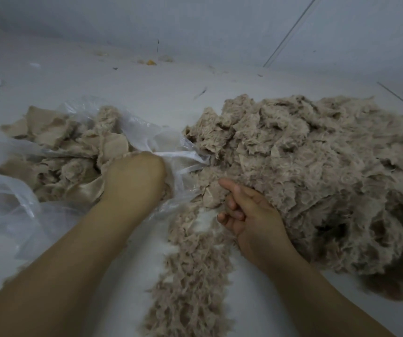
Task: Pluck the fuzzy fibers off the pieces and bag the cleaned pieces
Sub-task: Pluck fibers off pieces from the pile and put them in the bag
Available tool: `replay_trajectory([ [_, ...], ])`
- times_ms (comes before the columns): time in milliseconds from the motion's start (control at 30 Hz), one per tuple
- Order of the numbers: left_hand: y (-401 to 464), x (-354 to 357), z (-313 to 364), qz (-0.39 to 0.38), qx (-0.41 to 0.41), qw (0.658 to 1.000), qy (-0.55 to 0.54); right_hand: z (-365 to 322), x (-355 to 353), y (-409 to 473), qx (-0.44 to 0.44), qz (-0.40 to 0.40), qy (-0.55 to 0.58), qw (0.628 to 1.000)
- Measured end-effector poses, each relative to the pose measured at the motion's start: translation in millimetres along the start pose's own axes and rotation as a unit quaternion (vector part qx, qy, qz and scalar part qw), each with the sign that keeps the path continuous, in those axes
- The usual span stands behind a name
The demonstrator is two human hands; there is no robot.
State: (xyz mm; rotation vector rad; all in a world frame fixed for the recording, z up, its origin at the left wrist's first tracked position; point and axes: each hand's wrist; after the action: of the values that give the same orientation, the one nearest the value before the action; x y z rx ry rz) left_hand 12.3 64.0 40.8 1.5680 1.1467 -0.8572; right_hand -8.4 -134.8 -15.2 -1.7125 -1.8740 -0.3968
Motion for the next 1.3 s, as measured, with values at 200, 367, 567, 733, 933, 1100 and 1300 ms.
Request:
replay_trajectory([
  [200,-13.0,-12.7,15.7,-0.137,0.051,0.958,-0.246,-0.3,0.7,-1.0,0.0,0.015,-0.004,1.0],
  [367,-12.6,0.2,25.9,-0.239,0.042,0.949,-0.204,-0.3,0.5,0.1,-0.004,0.006,-0.02,1.0],
  [567,-1.7,-16.2,36.8,-0.108,0.023,0.915,-0.388,1.0,1.2,-0.7,-0.009,0.0,-0.058,0.998],
  [733,1.9,-29.1,50.6,-0.119,-0.016,0.818,-0.562,-1.4,4.1,-1.5,-0.005,-0.01,-0.083,0.997],
  [933,-5.4,-16.7,57.7,-0.124,-0.064,0.753,-0.643,0.0,3.4,-2.3,-0.01,0.016,-0.096,0.995],
  [1100,-11.9,-7.4,38.4,-0.19,-0.046,0.648,-0.737,-2.0,5.5,-2.4,0.016,0.057,-0.036,0.998],
  [1300,-18.2,-10.1,36.5,-0.234,0.067,0.696,-0.675,-4.8,4.8,-3.2,0.026,0.053,-0.009,0.998],
])
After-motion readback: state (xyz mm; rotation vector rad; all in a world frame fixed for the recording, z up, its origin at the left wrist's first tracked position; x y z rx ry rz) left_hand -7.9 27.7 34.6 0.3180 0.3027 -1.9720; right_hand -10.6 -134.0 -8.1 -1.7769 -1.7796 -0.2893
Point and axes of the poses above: each hand's wrist, its own y-axis towards the middle knuckle, its own x-axis out of the palm, z = x × y, and after that the axes turned 5 degrees about y, right-handed
